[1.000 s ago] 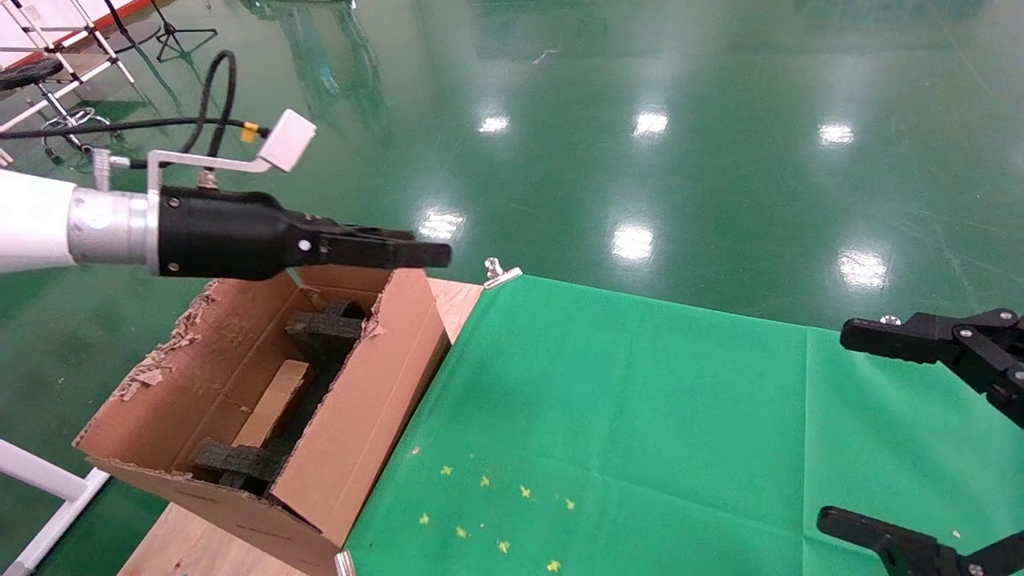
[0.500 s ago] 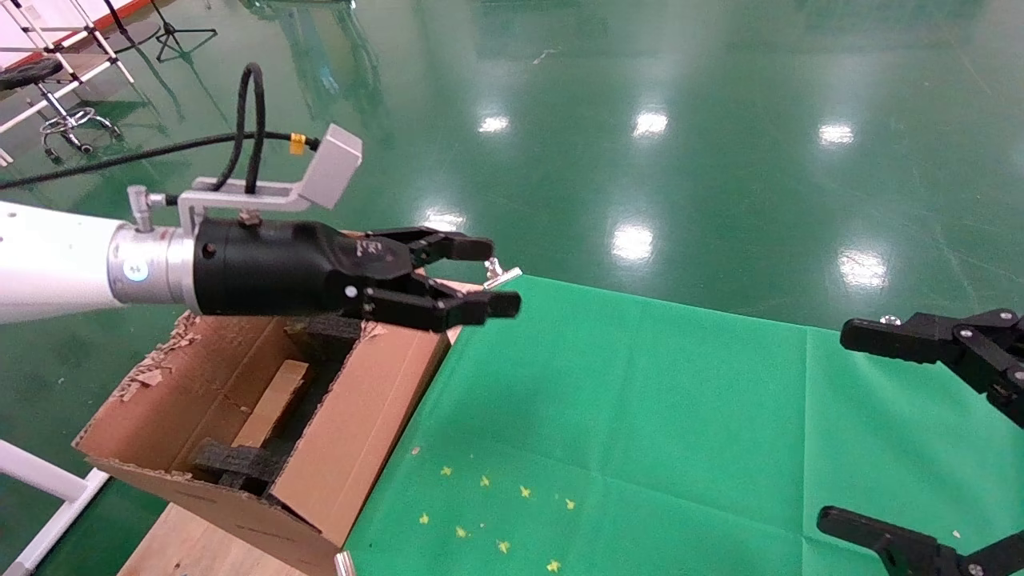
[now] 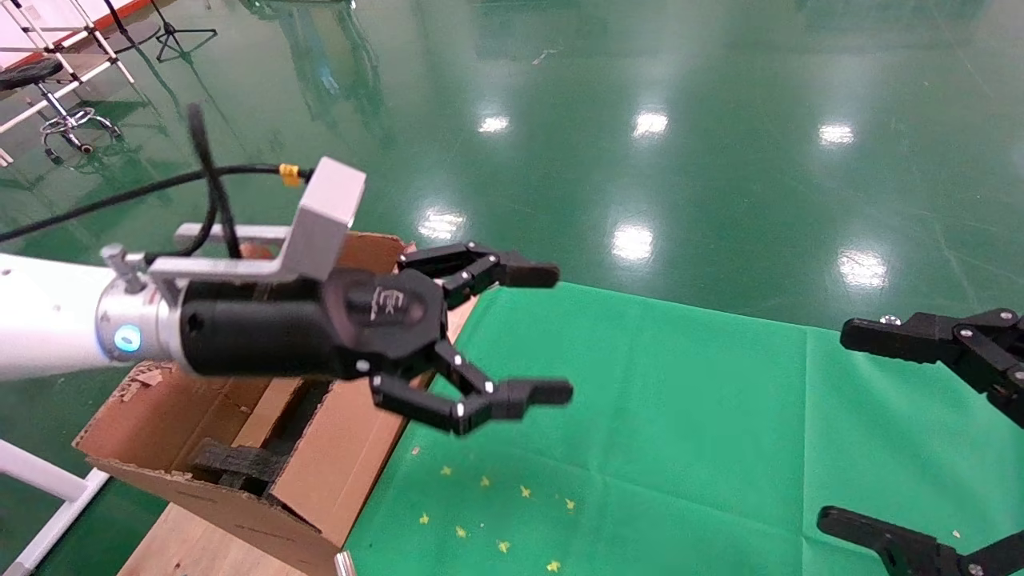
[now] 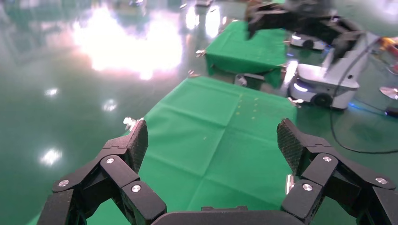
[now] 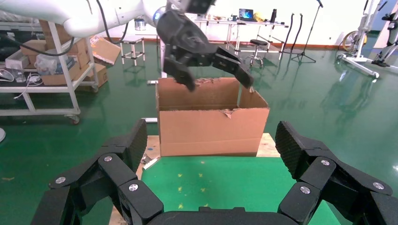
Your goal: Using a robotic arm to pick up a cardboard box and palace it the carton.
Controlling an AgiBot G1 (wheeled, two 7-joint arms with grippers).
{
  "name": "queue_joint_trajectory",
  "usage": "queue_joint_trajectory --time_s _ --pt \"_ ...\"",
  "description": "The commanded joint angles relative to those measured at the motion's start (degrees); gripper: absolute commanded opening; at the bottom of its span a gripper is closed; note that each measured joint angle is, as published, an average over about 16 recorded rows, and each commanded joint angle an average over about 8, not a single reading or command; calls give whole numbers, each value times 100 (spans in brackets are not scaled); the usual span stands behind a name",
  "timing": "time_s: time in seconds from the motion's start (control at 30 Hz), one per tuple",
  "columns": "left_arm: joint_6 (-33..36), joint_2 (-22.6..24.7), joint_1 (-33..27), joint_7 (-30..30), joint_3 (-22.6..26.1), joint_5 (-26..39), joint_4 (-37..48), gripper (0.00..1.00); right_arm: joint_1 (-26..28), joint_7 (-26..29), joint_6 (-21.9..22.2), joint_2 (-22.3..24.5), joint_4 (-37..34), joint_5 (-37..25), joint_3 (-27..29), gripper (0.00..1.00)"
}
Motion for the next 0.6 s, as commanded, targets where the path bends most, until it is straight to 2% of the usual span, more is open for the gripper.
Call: queue_joint_trajectory --time_s 0.03,0.33,0.6 --pt "0 -5 202 138 -167 -104 -233 100 0 0 0 0 0 0 0 100" --pt "4 -20 941 617 -775 -486 -1081 100 -1 -1 2 1 -1 2 -1 100" --pt "2 -22 978 624 -807 -519 -1116 100 -1 -1 3 1 -1 2 -1 100"
